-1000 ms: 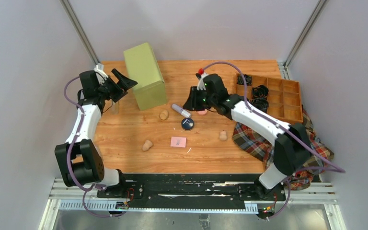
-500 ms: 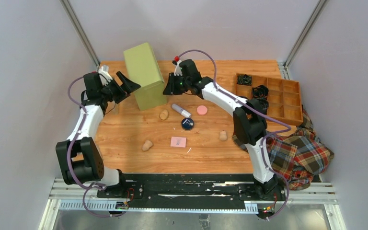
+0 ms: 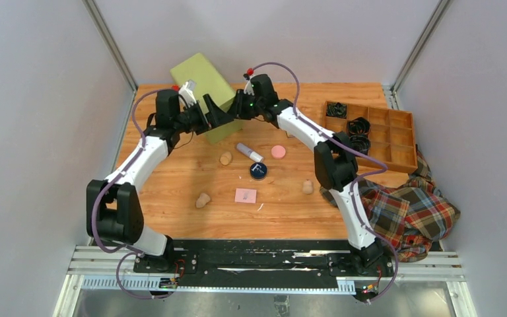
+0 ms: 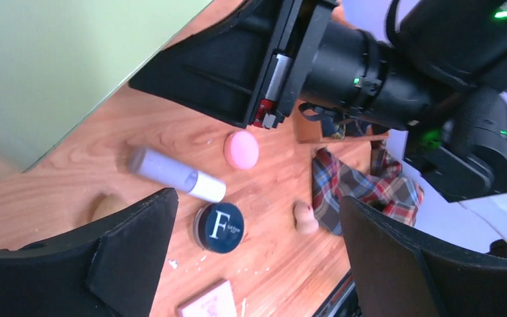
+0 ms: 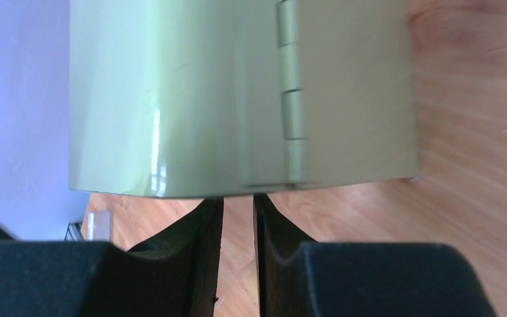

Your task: Organize the makeup

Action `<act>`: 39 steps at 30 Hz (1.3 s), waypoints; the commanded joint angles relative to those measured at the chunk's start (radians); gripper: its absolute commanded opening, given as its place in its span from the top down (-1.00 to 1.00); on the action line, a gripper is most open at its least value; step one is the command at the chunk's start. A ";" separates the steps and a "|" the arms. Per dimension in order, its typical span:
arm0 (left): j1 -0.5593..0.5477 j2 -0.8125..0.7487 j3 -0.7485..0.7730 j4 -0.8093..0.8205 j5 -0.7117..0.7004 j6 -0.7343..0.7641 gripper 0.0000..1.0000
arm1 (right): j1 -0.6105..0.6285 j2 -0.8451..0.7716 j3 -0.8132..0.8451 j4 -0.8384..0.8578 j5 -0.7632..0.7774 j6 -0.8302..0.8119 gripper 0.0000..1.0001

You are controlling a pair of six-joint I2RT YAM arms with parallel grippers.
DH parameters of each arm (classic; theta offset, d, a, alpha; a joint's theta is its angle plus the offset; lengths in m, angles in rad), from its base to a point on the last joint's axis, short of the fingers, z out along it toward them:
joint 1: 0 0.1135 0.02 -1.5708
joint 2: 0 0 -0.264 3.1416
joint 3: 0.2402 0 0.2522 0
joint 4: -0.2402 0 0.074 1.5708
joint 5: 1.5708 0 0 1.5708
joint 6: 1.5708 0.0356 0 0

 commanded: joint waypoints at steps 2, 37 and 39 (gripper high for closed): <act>0.052 -0.092 0.110 -0.038 -0.041 0.028 -0.96 | -0.072 -0.099 -0.097 0.109 0.048 -0.001 0.51; 0.375 0.758 0.879 0.201 -0.047 0.006 -0.98 | -0.079 -0.116 -0.128 0.048 -0.022 -0.005 0.31; 0.375 0.799 0.903 0.246 -0.053 -0.016 -0.98 | -0.079 -0.102 -0.111 0.037 -0.025 -0.012 0.31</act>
